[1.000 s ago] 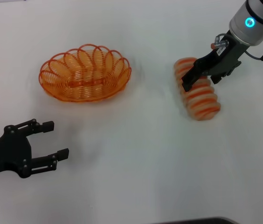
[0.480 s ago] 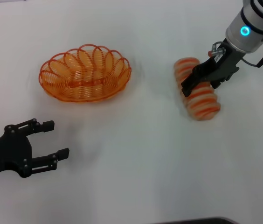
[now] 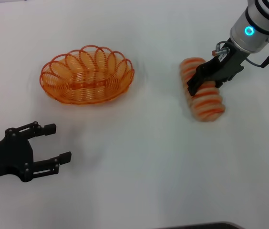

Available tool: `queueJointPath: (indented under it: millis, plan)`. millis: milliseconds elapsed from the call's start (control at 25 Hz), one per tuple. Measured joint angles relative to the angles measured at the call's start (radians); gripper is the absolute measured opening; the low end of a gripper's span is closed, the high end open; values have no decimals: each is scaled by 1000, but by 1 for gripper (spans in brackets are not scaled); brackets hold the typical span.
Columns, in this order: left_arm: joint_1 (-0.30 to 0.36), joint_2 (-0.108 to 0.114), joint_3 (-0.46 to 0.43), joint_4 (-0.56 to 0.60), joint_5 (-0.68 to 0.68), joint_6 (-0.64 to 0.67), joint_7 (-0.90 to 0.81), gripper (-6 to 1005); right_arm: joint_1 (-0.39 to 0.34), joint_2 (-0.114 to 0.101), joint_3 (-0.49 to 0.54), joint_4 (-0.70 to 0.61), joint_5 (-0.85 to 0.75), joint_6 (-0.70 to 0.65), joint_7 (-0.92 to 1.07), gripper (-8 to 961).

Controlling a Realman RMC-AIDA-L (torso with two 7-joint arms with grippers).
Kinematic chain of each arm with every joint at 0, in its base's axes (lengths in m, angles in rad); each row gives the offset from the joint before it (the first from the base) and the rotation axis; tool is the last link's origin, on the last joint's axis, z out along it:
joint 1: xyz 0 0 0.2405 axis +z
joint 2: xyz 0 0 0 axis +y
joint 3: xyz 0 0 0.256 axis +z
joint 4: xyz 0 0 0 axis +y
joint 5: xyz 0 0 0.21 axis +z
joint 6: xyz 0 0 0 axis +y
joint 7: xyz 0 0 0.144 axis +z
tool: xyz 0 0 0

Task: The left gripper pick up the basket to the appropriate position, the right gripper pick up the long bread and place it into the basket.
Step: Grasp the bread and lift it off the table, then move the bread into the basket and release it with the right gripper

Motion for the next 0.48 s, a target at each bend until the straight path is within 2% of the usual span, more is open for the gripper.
queueJointPath:
  millis: [80,280,480]
  plan:
    - [0,0,-1,-4,0,0,0,813,0,1,-7,0,0,0,0,850]
    - [0,0,-2,-6,0,0,0,813,0,1,-19,0,1,0,-3,665]
    - [2,0,-2,-6,0,-1,0,812,-8,2,-21,-48,7,-9,-12,627]
